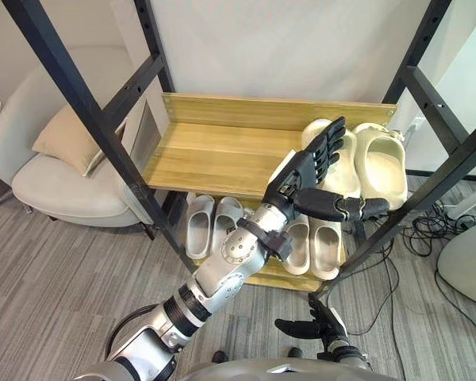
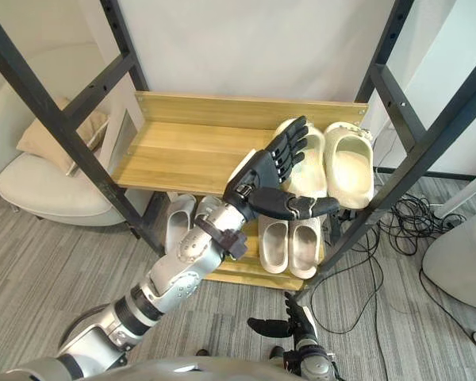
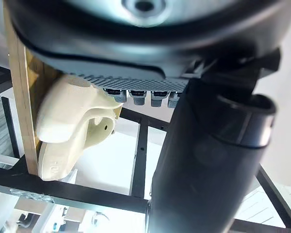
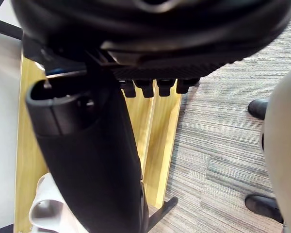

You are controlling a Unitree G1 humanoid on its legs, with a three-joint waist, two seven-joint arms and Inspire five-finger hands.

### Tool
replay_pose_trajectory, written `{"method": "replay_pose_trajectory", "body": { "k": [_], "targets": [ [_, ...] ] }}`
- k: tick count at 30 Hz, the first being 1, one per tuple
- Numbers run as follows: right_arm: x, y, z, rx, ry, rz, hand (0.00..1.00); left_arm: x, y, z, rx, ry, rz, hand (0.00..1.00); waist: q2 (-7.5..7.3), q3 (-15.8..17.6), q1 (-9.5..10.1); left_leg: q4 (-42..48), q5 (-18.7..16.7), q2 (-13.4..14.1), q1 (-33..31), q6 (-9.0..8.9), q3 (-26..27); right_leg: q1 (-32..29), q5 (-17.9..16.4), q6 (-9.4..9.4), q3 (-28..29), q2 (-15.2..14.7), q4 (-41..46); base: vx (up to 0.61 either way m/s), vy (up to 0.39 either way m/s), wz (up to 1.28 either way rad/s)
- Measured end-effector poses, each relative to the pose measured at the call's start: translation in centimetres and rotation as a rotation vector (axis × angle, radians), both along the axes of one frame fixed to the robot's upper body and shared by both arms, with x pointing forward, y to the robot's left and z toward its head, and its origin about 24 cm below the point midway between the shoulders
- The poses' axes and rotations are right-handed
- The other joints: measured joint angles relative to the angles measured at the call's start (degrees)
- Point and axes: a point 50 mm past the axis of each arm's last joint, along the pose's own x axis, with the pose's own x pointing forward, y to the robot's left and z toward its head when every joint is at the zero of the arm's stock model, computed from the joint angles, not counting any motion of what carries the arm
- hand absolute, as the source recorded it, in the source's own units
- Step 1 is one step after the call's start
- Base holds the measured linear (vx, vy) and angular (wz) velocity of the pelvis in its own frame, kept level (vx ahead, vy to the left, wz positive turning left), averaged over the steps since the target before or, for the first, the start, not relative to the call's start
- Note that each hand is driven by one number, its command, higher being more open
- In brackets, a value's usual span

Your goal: Organize the slippers on the shoe rack

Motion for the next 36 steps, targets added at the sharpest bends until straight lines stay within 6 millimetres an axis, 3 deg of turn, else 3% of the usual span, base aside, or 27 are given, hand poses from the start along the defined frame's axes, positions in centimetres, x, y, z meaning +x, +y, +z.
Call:
{"method": "replay_pose_trajectory", "body": {
  "k": [8, 20, 24, 26, 28, 33, 36],
  "targets": [
    [0.0, 0.0, -0.1, 0.002, 0.006, 0.001, 1.0, 1.3, 3.3, -2.8, 0.059, 0.086, 0.149, 1.0, -0.27, 0.1, -0.05, -0.4, 0.3, 0.0, 0.1, 0.04, -0.4, 0.1, 0.0, -0.01, -0.6, 0.1, -0.2, 0.0, 0.0, 0.02],
    [0.2, 0.4, -0.3, 0.008, 0.017, 0.006, 1.0, 1.3, 5.0, -2.1, 0.042, 0.059, 0.203, 1.0, -1.1, 0.5, -0.12, -0.8, 0.3, 0.2, 0.2, 0.07, -0.5, 0.2, -0.1, 0.07, -0.5, 0.0, -0.1, 0.0, 0.0, 0.0],
    [0.2, 0.4, -0.3, 0.009, 0.018, 0.007, 1.0, -0.1, 5.1, 0.0, -0.04, -0.003, 0.165, 1.0, -1.02, 0.4, 0.07, -0.6, 0.3, 0.0, -0.1, 0.08, -0.6, 0.0, -0.2, 0.24, -0.5, -0.2, 0.0, 0.0, 0.0, 0.01],
    [0.1, 0.5, -0.3, 0.014, 0.019, 0.013, 1.0, -1.2, 4.9, 1.8, -0.151, -0.027, 0.108, 1.0, -0.88, 0.4, 0.4, -0.6, 0.3, -0.2, -0.1, 0.12, -0.7, 0.1, -0.4, 0.37, -0.5, -0.4, 0.0, 0.0, 0.0, 0.04],
    [0.1, 0.5, -0.4, 0.016, 0.022, 0.016, 1.0, -2.0, 4.8, 2.3, -0.232, -0.011, 0.054, 1.0, -0.7, 0.3, 0.71, -0.6, 0.2, -0.4, -0.1, 0.17, -0.8, 0.2, -0.4, 0.4, -0.6, -0.5, 0.0, 0.0, 0.0, 0.0],
    [-0.3, 0.3, -0.5, 0.017, 0.036, 0.032, 1.0, -4.0, 3.7, 0.8, -0.317, 0.097, -0.085, 1.0, -0.32, -0.1, 1.88, -0.4, 0.0, -0.4, 0.4, 0.22, -1.5, 1.2, -0.8, 0.45, -1.2, -0.5, 0.0, 0.0, 0.0, 0.08],
    [-0.3, -0.1, -0.4, 0.008, 0.03, 0.055, 1.0, -6.4, 2.7, -1.8, -0.32, 0.236, -0.188, 1.0, 0.65, -0.7, 2.21, -0.4, 0.0, -0.3, 0.4, 0.19, -1.5, 1.2, -0.9, 0.45, -1.2, -0.4, 0.1, 0.0, 0.0, 0.0]
  ]
}}
